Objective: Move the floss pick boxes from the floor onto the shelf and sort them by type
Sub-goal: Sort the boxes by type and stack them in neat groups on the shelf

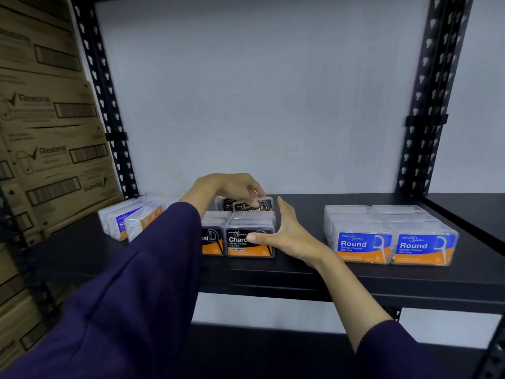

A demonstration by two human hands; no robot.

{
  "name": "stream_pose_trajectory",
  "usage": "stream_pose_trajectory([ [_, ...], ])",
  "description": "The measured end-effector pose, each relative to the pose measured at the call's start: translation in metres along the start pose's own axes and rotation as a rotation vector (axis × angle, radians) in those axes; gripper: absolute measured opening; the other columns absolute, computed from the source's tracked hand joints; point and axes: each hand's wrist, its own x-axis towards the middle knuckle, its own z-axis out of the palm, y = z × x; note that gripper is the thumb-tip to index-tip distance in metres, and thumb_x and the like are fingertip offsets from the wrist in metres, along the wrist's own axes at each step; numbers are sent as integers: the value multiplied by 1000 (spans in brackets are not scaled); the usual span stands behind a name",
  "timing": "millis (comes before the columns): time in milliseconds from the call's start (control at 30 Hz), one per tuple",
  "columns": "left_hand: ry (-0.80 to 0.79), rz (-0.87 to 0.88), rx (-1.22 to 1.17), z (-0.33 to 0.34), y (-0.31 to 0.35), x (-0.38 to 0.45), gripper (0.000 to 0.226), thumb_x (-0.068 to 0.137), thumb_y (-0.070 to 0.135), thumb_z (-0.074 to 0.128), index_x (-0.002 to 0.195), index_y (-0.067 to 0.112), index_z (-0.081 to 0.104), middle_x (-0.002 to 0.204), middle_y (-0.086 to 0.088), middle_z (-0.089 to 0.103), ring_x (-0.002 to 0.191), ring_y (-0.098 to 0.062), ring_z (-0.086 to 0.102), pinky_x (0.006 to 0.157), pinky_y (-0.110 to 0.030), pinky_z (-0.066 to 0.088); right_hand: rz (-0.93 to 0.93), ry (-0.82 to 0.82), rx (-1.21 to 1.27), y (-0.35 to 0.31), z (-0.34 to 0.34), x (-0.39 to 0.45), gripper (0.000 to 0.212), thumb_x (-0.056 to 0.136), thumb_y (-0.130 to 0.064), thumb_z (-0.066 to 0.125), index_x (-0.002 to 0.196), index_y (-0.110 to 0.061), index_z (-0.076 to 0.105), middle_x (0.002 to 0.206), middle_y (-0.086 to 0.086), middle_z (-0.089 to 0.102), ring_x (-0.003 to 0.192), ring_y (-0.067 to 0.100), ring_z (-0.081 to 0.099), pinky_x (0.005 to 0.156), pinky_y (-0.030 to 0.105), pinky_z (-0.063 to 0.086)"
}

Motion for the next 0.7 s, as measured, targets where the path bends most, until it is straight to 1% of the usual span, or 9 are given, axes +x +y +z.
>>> stream_pose_trajectory([
  [100, -87, 31, -91, -4, 2, -11, 36, 94, 21, 60, 130, 16, 58, 119, 8, 62, 111, -8, 56, 98, -27, 44, 11, -15, 16, -2, 1, -1, 125, 70, -41, 81, 153, -17, -9, 159, -8, -6, 145, 12, 13, 114, 27, 21],
  [167, -49, 31, -199, -4, -1, -11, 35, 96, 26, 57, 129, 17, 59, 119, 6, 64, 111, -9, 58, 93, -27, 47, 8, -17, 24, -2, 1, -1, 124, 71, -39, 81, 153, -17, -10, 159, -7, -5, 145, 12, 14, 112, 25, 21],
  [233, 123, 12, -232, -2, -10, -7, 34, 96, 28, 56, 127, 15, 60, 124, 1, 62, 117, -14, 56, 91, -25, 43, 5, -17, 35, -1, 1, -1, 124, 71, -39, 82, 153, -16, -9, 159, -6, -2, 145, 11, 15, 110, 23, 21],
  [300, 317, -52, -97, 0, -25, 0, 37, 96, 27, 56, 131, 14, 55, 137, -3, 54, 128, -20, 47, 98, -27, 36, 7, -17, 36, 0, 1, 0, 125, 70, -39, 82, 153, -15, -8, 159, -6, 2, 145, 10, 16, 109, 22, 21],
  [333, 357, -110, -33, 3, -33, 2, 43, 96, 27, 56, 136, 14, 49, 143, -6, 47, 133, -23, 42, 102, -30, 33, 5, -18, 33, 0, 2, 0, 124, 70, -39, 82, 153, -15, -7, 159, -6, 4, 144, 10, 16, 109, 22, 21],
  [400, 323, -234, -2, 9, -47, 3, 56, 95, 28, 58, 144, 12, 36, 150, -11, 36, 138, -27, 34, 108, -35, 29, 2, -15, 28, 1, 2, 0, 123, 70, -39, 82, 153, -16, -5, 159, -6, 7, 144, 10, 18, 109, 21, 21],
  [433, 291, -272, -16, 12, -53, 2, 60, 95, 29, 59, 146, 12, 33, 151, -12, 34, 138, -28, 33, 109, -36, 28, 2, -16, 26, 1, 2, 0, 122, 70, -39, 82, 154, -16, -4, 158, -6, 8, 144, 10, 19, 109, 21, 22],
  [567, 244, -269, -102, 14, -70, -5, 54, 95, 29, 58, 143, 14, 38, 152, -12, 32, 138, -27, 34, 109, -37, 29, 7, -21, 16, 1, 1, 1, 121, 69, -40, 82, 153, -17, -2, 157, -4, 11, 143, 11, 22, 113, 26, 25],
  [700, 111, -240, -240, -8, -80, -29, 44, 98, 17, 53, 141, 19, 43, 155, -10, 27, 143, -23, 26, 107, -33, 32, 3, -18, 15, 1, 2, 1, 119, 70, -39, 82, 153, -17, 0, 157, -5, 12, 142, 11, 23, 108, 21, 25],
])
